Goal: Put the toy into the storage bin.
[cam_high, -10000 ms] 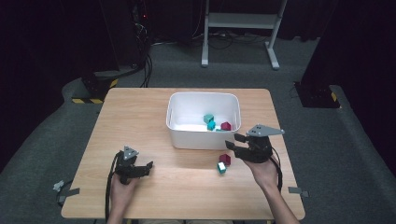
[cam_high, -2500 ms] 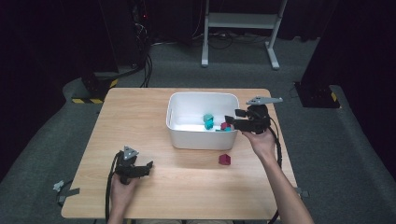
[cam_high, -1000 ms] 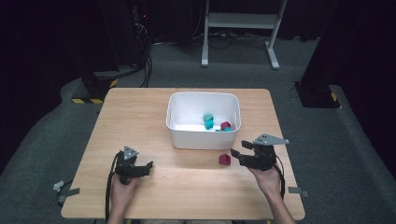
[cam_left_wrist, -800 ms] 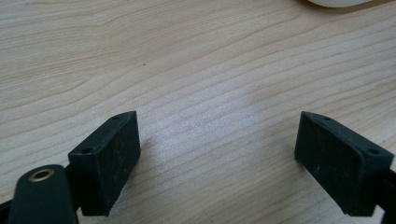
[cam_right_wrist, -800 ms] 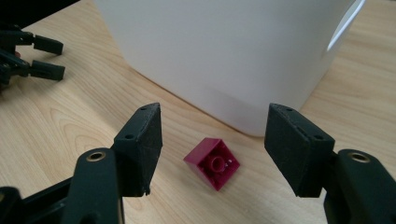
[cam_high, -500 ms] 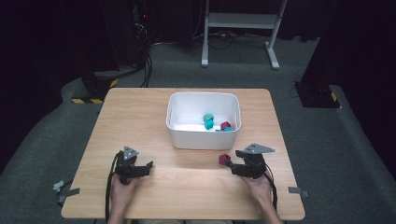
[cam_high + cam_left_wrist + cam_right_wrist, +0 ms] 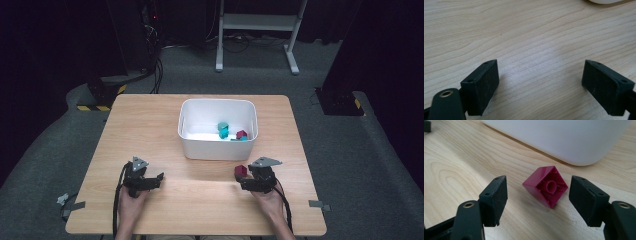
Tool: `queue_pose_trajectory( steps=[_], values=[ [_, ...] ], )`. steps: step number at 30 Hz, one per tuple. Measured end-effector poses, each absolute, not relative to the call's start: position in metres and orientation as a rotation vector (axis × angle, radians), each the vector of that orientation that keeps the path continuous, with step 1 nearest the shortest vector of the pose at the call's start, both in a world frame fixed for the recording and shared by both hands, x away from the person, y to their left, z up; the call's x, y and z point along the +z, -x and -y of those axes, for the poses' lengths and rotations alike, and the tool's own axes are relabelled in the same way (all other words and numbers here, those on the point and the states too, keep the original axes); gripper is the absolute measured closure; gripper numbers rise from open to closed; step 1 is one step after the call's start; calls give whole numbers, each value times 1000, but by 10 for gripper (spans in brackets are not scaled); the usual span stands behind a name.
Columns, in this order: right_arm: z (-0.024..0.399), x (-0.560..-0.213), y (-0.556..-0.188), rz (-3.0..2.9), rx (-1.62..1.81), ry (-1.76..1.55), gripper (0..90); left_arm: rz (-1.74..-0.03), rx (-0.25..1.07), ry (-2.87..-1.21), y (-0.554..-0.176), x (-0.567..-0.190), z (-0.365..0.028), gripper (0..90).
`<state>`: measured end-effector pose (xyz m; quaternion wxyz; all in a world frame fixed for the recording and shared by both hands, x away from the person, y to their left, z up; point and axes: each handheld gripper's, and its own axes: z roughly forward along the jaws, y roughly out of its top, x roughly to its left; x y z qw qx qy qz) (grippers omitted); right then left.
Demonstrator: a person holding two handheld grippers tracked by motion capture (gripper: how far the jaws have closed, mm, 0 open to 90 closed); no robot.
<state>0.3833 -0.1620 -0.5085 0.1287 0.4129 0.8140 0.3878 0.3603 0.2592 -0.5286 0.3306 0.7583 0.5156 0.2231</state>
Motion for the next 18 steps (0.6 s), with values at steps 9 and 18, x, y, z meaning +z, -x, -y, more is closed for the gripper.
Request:
queue_pose_trajectory(
  steps=[9,18],
  values=[
    [149,-518,-396,-2378,1031,-1205,289,-1348,583,-1983,-360,-529,-259,146],
    [141,-520,-402,-2385,983,-1176,299,-1348,583,-1982,-360,-529,-259,146]
  ],
)
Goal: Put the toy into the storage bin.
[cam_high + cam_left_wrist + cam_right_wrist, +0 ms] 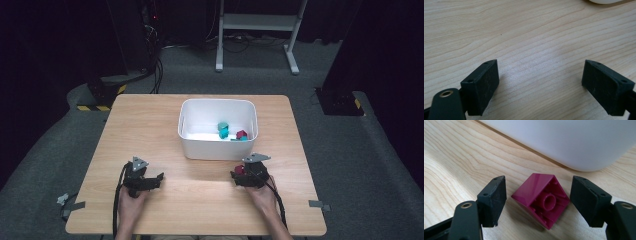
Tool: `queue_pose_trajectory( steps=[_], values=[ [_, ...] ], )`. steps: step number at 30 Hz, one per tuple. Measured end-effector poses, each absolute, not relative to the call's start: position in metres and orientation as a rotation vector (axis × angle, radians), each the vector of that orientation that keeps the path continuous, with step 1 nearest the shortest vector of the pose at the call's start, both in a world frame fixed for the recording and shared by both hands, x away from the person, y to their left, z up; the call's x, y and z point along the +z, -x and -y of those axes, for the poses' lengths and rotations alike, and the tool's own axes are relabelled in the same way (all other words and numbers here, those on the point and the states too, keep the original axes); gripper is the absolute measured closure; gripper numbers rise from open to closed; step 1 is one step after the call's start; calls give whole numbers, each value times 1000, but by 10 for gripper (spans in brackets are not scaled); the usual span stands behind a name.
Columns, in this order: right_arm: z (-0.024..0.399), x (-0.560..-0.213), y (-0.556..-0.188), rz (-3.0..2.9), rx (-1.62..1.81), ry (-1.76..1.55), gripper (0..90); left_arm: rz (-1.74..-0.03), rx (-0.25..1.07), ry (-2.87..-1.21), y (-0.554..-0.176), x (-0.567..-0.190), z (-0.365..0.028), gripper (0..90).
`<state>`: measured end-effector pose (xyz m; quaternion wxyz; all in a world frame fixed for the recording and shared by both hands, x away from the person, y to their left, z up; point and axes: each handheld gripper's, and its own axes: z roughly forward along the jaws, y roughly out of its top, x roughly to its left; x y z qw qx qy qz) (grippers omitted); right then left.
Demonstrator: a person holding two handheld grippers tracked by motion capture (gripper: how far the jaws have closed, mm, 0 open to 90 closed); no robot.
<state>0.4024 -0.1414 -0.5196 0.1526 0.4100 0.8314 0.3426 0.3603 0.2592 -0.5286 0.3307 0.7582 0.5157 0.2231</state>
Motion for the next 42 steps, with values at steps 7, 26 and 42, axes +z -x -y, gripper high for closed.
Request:
queue_pose_trajectory(
  steps=[7,26,42],
  values=[
    [138,-519,-401,-2376,931,-1159,343,-1348,583,-1983,-360,-529,-259,146],
    [140,-519,-397,-2374,948,-1136,405,-1349,583,-1982,-360,-529,-259,146],
    [149,-510,-392,-2370,975,-1131,408,-1348,583,-1982,-360,-529,-259,146]
  ],
)
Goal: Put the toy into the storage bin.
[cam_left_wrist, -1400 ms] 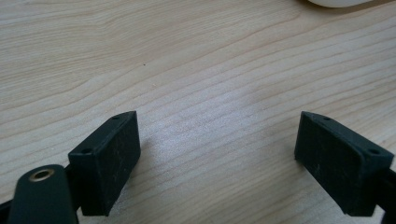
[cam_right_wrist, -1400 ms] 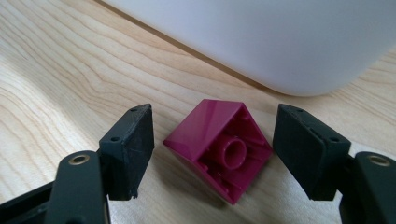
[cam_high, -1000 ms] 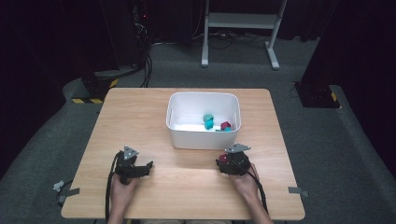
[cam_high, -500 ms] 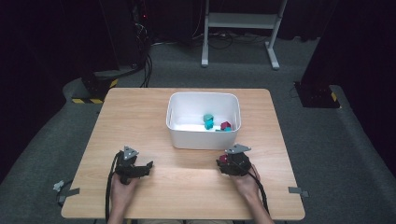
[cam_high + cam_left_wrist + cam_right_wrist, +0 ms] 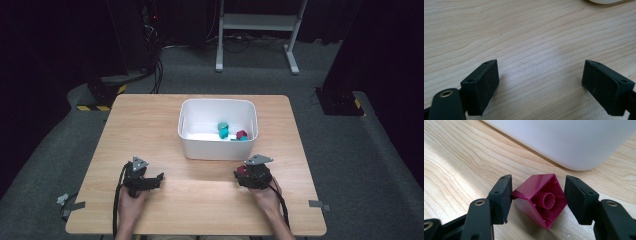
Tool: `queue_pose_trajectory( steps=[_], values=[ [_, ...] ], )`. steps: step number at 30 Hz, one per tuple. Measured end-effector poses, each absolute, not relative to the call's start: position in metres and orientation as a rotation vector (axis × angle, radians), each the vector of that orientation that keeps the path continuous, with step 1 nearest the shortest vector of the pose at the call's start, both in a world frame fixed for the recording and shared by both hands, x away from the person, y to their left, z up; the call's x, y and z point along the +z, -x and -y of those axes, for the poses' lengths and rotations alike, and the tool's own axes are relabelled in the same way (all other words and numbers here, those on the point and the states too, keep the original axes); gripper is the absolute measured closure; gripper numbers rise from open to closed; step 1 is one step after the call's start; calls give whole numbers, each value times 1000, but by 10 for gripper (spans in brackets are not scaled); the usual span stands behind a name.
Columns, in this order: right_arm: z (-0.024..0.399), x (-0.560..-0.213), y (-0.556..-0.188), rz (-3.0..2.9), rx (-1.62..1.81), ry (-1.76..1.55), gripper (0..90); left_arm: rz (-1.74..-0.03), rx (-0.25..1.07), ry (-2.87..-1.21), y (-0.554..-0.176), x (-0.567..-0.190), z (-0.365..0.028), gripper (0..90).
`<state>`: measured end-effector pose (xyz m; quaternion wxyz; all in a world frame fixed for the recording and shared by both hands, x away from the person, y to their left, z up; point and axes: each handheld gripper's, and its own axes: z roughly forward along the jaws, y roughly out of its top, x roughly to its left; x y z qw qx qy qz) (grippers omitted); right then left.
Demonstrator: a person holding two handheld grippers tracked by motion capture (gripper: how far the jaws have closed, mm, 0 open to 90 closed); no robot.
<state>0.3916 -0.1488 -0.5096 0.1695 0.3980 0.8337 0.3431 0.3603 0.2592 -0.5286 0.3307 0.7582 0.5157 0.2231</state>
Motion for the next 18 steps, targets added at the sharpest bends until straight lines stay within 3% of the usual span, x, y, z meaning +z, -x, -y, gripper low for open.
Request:
queue_pose_trajectory(
  steps=[18],
  values=[
    [161,-491,-383,-2366,1025,-1101,409,-1349,583,-1983,-360,-529,-259,147]
  ],
)
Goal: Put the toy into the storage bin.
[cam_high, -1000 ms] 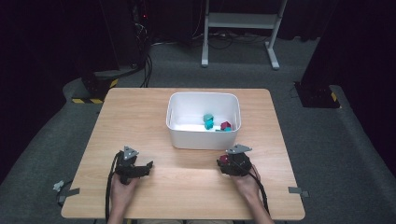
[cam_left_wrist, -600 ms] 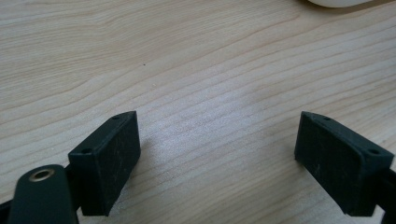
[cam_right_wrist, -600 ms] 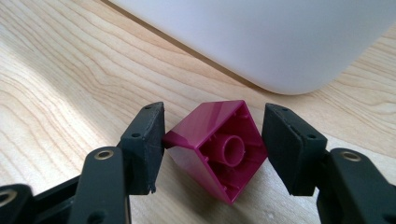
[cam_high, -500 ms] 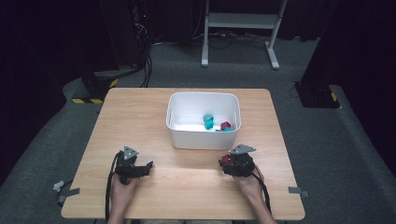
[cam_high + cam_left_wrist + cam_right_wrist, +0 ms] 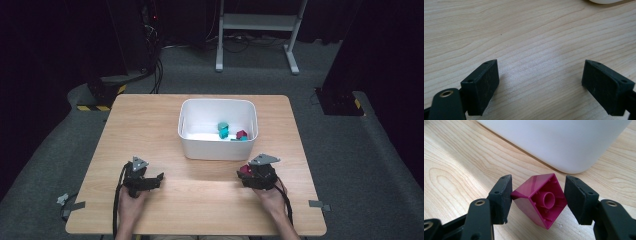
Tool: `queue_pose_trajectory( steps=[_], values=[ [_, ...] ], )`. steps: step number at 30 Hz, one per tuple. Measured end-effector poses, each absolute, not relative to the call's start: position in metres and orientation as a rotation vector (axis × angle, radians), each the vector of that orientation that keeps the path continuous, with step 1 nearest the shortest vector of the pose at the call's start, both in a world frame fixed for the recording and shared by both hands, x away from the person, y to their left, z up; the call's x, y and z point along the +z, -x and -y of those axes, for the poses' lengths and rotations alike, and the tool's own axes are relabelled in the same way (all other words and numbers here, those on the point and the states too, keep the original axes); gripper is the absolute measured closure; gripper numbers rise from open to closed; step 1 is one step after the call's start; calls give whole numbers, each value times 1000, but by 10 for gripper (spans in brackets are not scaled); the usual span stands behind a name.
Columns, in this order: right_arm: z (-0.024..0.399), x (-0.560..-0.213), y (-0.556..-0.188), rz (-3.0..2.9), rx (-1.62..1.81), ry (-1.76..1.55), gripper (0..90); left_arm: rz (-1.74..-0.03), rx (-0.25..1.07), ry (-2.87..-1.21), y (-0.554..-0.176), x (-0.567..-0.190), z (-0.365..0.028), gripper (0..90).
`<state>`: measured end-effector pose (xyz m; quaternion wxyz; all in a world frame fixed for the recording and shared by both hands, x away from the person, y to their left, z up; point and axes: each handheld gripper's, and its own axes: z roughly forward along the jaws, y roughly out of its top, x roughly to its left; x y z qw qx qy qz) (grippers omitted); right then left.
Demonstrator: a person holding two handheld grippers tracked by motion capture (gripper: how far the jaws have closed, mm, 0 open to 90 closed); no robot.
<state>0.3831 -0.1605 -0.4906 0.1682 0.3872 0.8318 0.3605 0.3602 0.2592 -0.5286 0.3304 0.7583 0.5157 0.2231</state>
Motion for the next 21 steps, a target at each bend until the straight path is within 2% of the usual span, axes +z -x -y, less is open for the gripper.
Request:
queue_pose_trajectory(
  steps=[11,21],
  values=[
    [165,-481,-381,-2375,1074,-1113,409,-1349,583,-1982,-360,-529,-259,146],
    [163,-452,-374,-2366,1113,-1044,410,-1347,583,-1983,-360,-529,-259,146]
  ],
)
